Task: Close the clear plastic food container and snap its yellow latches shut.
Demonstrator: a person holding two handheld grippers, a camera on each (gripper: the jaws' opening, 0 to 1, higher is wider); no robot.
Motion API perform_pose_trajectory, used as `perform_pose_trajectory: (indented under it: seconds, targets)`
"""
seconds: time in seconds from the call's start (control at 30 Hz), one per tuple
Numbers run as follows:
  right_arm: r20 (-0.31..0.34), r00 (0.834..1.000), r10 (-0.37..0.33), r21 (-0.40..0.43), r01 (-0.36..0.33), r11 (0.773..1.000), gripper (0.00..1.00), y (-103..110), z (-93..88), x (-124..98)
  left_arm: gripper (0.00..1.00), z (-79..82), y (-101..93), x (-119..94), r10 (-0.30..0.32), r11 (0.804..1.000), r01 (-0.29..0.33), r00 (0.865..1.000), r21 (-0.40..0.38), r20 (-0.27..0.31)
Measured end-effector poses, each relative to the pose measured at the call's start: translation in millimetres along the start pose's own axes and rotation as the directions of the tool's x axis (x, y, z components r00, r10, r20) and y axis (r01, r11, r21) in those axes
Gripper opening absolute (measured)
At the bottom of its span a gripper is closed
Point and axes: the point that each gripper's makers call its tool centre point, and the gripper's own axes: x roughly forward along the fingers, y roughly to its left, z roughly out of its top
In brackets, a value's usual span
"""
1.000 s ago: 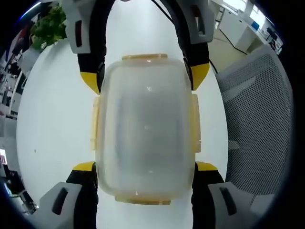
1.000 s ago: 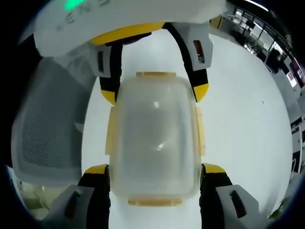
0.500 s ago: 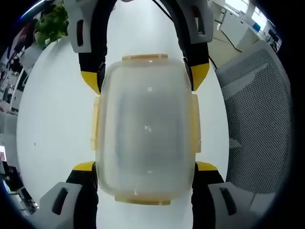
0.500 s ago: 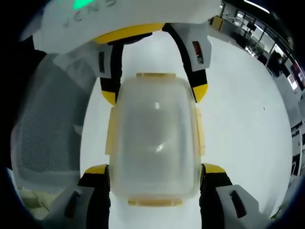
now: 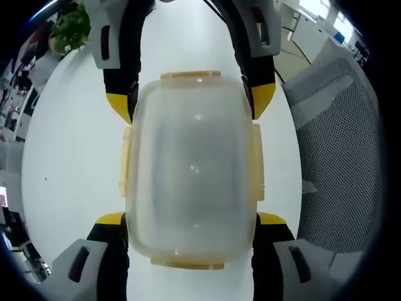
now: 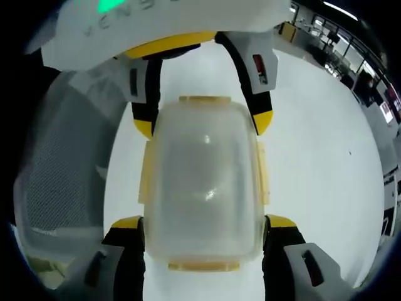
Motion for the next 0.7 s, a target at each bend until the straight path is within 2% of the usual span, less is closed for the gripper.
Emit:
perform_pose_trajectory:
  seconds: [0.7]
  targets:
    - [0.013, 1.000, 0.004, -0.013, -0.004, 1.000, 0.77, -2.5, 32.5, 13.7, 0.81, -34.9, 0.7, -7.0, 0.003, 1.000, -0.003, 1.000, -0.020, 0.001]
